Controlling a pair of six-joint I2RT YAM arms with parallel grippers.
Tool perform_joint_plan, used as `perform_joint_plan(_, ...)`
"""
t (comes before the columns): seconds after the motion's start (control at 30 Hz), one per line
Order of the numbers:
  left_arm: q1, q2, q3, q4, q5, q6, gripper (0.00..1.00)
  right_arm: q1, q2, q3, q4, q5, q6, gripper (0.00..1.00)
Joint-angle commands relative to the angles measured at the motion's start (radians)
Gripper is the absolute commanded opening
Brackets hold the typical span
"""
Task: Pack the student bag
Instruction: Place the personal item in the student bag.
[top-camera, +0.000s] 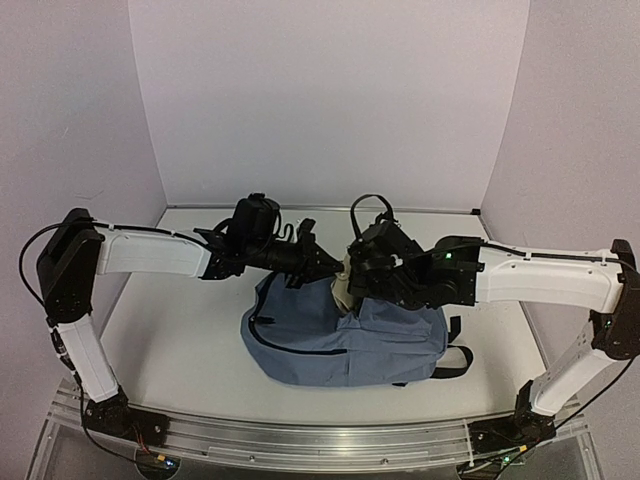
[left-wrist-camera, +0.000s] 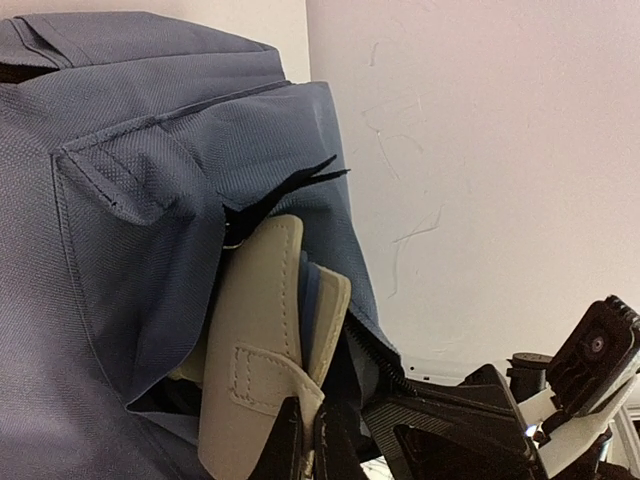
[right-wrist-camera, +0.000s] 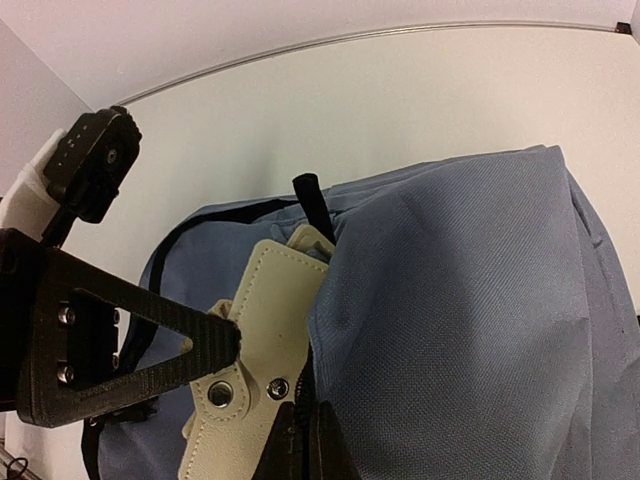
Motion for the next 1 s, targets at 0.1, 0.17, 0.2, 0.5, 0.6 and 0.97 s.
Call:
perform_joint_plan(0.1,0.035,0.061,0.049,0.256,-0.036,-0.127,0.00,0.016,-0.063,0.027,0.131,0.022,0.010,0.00)
perform_joint_plan(0.17,0.040,0.063,0.046,0.288,-0.032,-0.156,0.00,0.017,-0.062,0.025,0.131,0.023,0.011,0.00)
perform_joint_plan(0.2,0.042,0.063,0.044,0.300,-0.030,-0.169,0.00,0.016,-0.062,0.024,0.131,0.024,0.012,0.00)
perform_joint_plan(0.5,0.043,0.060,-0.016,0.474,-0.035,-0.344,0.00,0.016,-0.064,0.019,0.133,0.026,0.015,0.00)
perform_joint_plan(0.6,0.041,0.083,-0.036,0.554,-0.035,-0.407,0.00,0.017,-0.064,0.019,0.133,0.028,0.016,0.00)
perform_joint_plan(0.97,0.033,0.068,-0.082,0.343,-0.044,-0.279,0.00,0.017,-0.064,0.019,0.133,0.029,0.014,0.00)
